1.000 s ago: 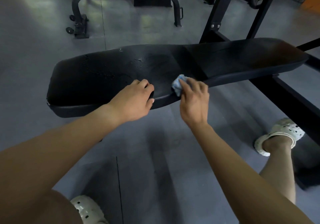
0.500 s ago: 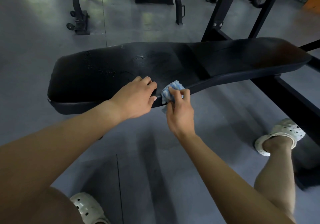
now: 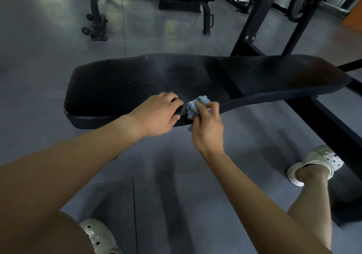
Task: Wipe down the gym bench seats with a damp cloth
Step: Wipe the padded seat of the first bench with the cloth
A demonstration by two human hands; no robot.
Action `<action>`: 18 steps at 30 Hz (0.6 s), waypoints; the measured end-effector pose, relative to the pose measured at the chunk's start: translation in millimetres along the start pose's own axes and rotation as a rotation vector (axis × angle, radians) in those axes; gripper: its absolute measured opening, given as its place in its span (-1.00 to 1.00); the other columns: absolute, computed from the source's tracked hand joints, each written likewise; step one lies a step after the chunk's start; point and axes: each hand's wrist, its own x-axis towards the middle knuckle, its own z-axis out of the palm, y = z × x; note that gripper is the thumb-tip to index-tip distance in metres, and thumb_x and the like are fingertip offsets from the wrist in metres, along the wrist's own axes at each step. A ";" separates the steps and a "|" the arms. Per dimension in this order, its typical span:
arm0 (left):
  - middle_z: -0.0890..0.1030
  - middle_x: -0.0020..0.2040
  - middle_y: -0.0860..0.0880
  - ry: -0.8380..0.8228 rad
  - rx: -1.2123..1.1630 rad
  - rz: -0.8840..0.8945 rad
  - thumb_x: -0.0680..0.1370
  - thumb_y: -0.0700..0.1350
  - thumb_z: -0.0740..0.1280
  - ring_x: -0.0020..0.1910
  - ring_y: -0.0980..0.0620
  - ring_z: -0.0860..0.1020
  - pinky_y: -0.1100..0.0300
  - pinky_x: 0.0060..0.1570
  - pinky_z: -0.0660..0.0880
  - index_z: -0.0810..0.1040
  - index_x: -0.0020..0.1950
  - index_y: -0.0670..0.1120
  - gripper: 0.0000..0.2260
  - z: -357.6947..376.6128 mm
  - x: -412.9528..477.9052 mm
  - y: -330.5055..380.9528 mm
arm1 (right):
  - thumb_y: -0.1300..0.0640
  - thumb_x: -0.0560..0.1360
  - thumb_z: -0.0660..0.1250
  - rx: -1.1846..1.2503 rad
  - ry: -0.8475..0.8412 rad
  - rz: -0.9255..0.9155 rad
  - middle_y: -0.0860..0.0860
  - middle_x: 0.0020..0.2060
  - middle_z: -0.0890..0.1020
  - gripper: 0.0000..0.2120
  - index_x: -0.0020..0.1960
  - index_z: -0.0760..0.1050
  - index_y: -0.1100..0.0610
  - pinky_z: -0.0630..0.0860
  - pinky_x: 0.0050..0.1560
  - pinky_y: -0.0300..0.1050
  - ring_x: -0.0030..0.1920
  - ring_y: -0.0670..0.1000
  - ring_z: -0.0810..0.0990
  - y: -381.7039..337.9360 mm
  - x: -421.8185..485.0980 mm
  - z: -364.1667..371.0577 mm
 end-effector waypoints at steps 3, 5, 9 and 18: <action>0.45 0.43 -0.12 0.010 0.028 0.000 0.67 0.03 0.24 0.36 -0.16 0.48 -0.10 0.29 0.46 0.44 0.47 -0.10 -0.60 -0.2 -1.8 -2.2 | 0.24 0.57 0.19 -0.056 -0.099 -0.205 0.05 0.12 0.43 -0.66 0.31 0.52 0.15 0.52 -0.16 -0.04 -0.07 0.12 0.52 -2.4 -0.7 -2.6; 0.46 0.41 -0.10 0.007 0.041 -0.014 0.67 0.05 0.23 0.34 -0.15 0.48 -0.10 0.29 0.45 0.44 0.47 -0.08 -0.60 -1.8 -6.0 -4.4 | 0.24 0.57 0.20 -0.155 -0.127 -0.272 0.06 0.08 0.46 -0.69 0.28 0.53 0.14 0.51 -0.18 0.02 -0.08 0.14 0.49 2.9 12.5 -10.1; 0.45 0.41 -0.10 -0.004 0.053 -0.086 0.68 0.09 0.20 0.36 -0.13 0.46 -0.10 0.34 0.42 0.44 0.49 -0.04 -0.59 -11.3 -20.3 -17.2 | 0.37 0.55 0.21 -0.261 -0.064 -0.166 0.19 -0.03 0.54 -0.78 0.07 0.61 0.26 0.47 -0.01 0.21 -0.09 0.25 0.45 12.2 53.5 -18.6; 0.38 0.46 -0.18 -0.130 0.094 -0.434 0.69 0.21 0.12 0.37 -0.21 0.42 -0.14 0.28 0.45 0.34 0.53 -0.08 -0.48 -21.9 -51.8 -57.1 | 0.26 0.58 0.22 -0.302 -0.304 -0.333 0.19 0.11 0.52 -0.75 0.19 0.60 0.20 0.43 0.00 0.11 -0.12 0.18 0.35 -51.3 60.3 28.3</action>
